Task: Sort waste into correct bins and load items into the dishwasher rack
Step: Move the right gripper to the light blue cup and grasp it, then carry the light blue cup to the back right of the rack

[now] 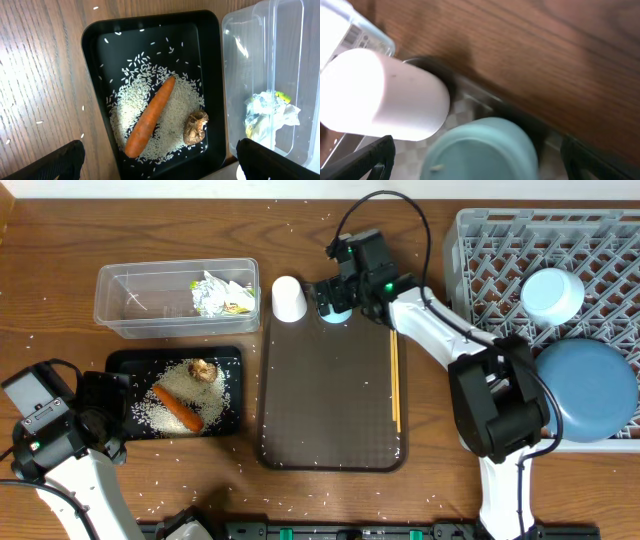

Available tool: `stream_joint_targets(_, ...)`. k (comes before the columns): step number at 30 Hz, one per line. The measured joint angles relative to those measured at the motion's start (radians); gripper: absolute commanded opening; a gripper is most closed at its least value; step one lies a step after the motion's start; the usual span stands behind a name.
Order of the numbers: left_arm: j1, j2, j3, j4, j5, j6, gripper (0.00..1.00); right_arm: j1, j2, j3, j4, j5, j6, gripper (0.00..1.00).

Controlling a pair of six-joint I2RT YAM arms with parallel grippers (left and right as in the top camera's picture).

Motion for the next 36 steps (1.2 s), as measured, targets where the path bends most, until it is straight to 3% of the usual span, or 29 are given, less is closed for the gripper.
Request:
stream_joint_targets(7,0.000,0.000,0.000,0.000,0.000,0.000,0.98,0.015,0.000,0.000,-0.051,0.085,-0.007,0.96)
stream_joint_targets(14,0.000,0.000,0.000,0.000,0.000,0.000,0.98,0.015,0.000,0.000,-0.062,0.113,-0.018,0.70)
stream_joint_targets(28,0.000,0.000,0.000,0.000,0.000,0.000,0.98,0.012,-0.027,-0.002,-0.095,0.117,0.011,0.61)
stream_joint_targets(36,0.000,0.000,0.000,0.000,0.000,0.000,0.98,-0.062,-0.238,-0.007,-0.183,0.111,0.013,0.62)
